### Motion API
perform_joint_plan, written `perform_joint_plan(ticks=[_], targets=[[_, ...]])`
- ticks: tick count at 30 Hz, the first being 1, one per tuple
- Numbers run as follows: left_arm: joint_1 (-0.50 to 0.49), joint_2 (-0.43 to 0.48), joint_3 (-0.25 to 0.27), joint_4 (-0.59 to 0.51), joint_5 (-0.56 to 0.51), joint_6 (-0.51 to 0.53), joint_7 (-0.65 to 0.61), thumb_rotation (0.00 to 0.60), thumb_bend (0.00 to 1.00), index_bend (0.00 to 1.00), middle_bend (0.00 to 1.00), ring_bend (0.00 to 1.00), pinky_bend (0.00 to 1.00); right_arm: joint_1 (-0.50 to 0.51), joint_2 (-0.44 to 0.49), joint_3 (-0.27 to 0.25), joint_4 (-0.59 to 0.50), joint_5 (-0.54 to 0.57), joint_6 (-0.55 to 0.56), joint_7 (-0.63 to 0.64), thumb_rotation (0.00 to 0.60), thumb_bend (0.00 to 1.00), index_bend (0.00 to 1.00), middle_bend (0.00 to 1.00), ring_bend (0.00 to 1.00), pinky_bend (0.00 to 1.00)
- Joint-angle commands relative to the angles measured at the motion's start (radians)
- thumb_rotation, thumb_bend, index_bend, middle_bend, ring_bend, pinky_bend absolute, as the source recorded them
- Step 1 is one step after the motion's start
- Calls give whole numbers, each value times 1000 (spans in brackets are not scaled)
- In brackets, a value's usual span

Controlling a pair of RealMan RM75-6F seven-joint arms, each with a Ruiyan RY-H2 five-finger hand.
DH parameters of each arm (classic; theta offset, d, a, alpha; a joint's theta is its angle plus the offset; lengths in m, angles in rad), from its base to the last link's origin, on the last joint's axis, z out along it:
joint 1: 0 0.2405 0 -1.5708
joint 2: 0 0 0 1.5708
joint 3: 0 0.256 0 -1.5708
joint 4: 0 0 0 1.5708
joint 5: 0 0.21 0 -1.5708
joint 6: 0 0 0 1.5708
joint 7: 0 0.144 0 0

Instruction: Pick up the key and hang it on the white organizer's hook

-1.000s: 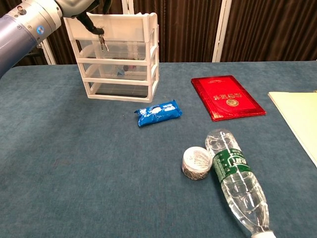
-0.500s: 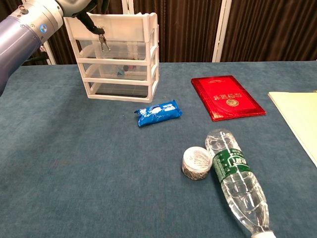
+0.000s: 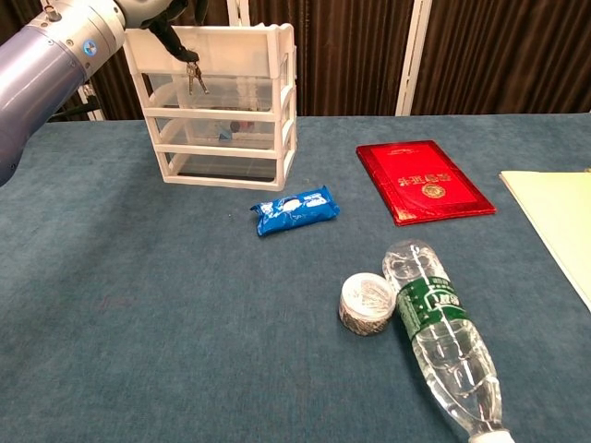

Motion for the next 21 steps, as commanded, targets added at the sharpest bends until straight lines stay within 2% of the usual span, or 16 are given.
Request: perform_joint_plan(ticks=[1,21], targets=[[-2,7,0,-10,-3,-8,8,600,83,536,908,797,690,0,0,0,0,0,0,0,600,65,0,0,0,0],[-8,63,-25,-121,-67,-59,120,600,79,523,907,797,690,-1,-1,-1,1,-4,4,1,600,65,0,0,0,0]])
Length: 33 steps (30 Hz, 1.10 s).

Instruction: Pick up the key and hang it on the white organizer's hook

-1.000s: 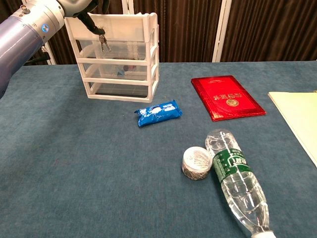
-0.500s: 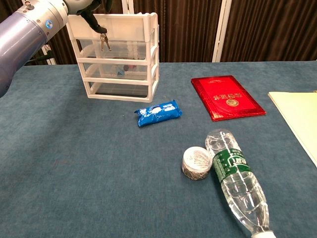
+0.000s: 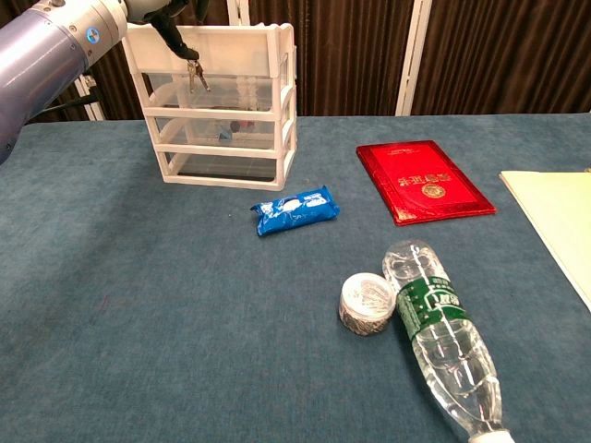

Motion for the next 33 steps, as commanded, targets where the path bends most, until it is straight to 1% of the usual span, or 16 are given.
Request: perform_joint_plan(ticks=[1,14,24,29,33], targets=[[-3,9,-2,-13,-3,-2,12,600,78,523,907,797,689,-1,0,0,0,-1,2,0,600,66,0,0,0,0],[-3,34,-7,-69,-28,-9,54,600,77,523,906,797,689,-2,-1,-1,0,-5,5,2,600,65,0,0,0,0],[13,48,12,-99,-30,-7,68,600,78,522,907,798,689,-4,-1,-2,0,-7,8,2,600,65,0,0,0,0],[19,59,11,-117,-26,7,64,600,77,522,907,797,689,-4,-2,-3,0,-9,9,1,600,65,0,0,0,0],[25,74,9,-153,-15,30,52,600,79,523,906,797,689,-4,-2,-4,1,-8,8,1,600,65,0,0,0,0]])
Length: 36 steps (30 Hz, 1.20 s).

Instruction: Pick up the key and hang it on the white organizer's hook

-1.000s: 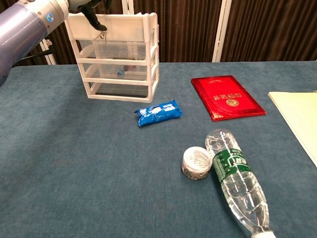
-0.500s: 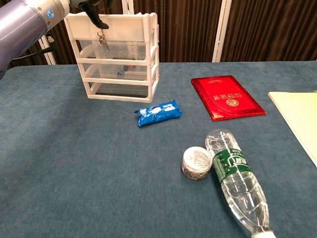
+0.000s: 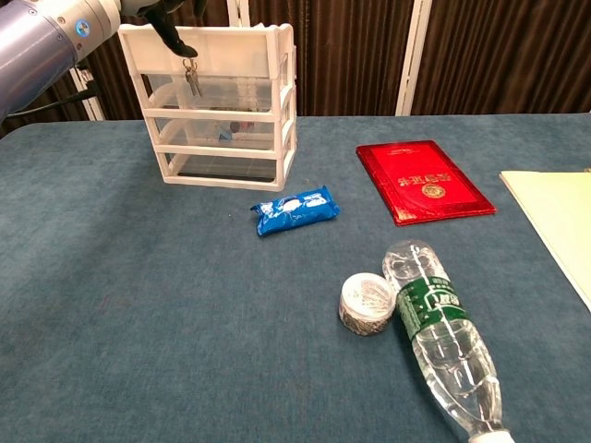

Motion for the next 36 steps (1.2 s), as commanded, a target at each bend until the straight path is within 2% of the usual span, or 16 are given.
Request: perform_joint_plan(ticks=[1,7,11,16,21,23,25,29,36], targets=[[7,12,-3,-27,9,21,-12,600,78,523,905,797,688,0,0,0,0,0,0,0,600,65,0,0,0,0],[42,48,-1,-129,36,88,-32,600,78,522,854,761,649,0,-1,-1,1,-1,-1,-2,600,65,0,0,0,0],[80,80,6,-212,50,141,-39,600,78,500,745,680,569,1,-1,-1,1,1,-3,-4,600,65,0,0,0,0],[168,135,36,-343,80,242,-49,600,77,408,500,459,420,2,3,-3,2,4,-10,-8,600,65,0,0,0,0],[290,200,99,-488,108,341,-87,600,72,242,182,129,143,3,5,-6,1,6,-18,-15,600,65,0,0,0,0],[342,226,128,-541,112,378,-91,600,69,185,92,40,64,4,5,-7,0,8,-21,-19,600,66,0,0,0,0],[400,256,163,-597,116,414,-97,600,64,136,28,1,11,5,7,-8,0,10,-26,-23,600,65,0,0,0,0],[501,313,233,-661,130,469,-114,600,56,68,0,0,0,8,7,-9,1,15,-34,-33,600,65,0,0,0,0],[641,368,327,-693,154,539,-177,600,40,0,0,0,0,11,3,-7,4,22,-37,-47,600,66,0,0,0,0]])
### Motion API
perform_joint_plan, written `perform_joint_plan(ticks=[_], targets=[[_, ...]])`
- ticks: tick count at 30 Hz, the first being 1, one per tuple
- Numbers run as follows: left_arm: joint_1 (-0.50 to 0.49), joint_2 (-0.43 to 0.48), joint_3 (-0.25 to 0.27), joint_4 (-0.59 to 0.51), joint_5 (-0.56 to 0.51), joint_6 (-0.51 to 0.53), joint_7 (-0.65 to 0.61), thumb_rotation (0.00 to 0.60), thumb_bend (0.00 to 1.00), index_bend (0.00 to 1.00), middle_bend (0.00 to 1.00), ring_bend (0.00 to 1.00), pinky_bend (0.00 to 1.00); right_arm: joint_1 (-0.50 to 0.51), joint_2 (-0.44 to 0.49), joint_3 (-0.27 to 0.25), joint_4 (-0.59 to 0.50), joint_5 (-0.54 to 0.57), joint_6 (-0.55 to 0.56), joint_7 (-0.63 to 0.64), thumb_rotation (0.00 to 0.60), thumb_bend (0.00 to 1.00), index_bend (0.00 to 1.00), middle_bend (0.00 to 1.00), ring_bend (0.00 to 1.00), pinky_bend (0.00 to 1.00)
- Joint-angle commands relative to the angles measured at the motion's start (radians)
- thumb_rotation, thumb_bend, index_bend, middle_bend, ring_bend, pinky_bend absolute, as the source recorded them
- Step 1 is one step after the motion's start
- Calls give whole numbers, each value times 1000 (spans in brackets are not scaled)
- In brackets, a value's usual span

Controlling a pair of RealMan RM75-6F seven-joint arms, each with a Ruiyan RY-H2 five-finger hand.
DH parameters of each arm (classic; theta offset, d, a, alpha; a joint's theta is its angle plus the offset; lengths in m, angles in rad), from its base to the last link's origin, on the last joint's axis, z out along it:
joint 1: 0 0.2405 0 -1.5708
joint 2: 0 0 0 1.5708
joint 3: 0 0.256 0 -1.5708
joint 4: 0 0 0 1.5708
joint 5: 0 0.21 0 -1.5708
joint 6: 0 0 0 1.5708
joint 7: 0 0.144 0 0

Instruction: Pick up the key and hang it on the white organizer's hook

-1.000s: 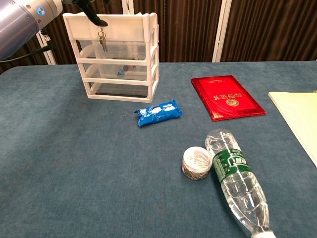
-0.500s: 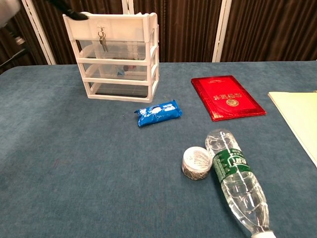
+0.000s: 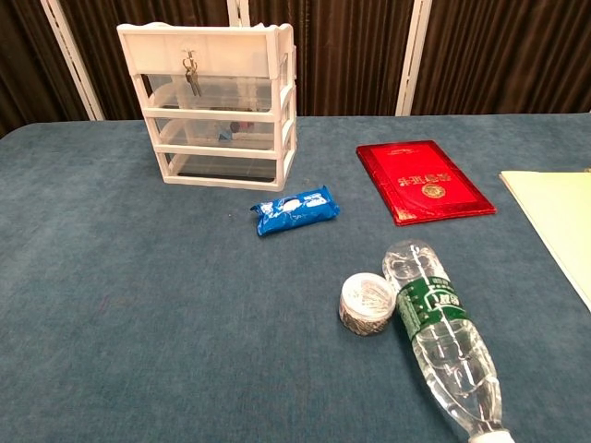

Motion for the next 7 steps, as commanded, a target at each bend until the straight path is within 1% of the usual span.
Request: perform_joint_plan(ticks=[1,7], targets=[[78,30,58,-10,24,45,-45,600,39,0,0,0,0,0,-3,1,2,1,2,-6,600,65,0,0,0,0],[171,43,122,39,71,83,-110,600,40,0,0,0,0,-1,-5,0,2,2,3,-9,600,65,0,0,0,0]])
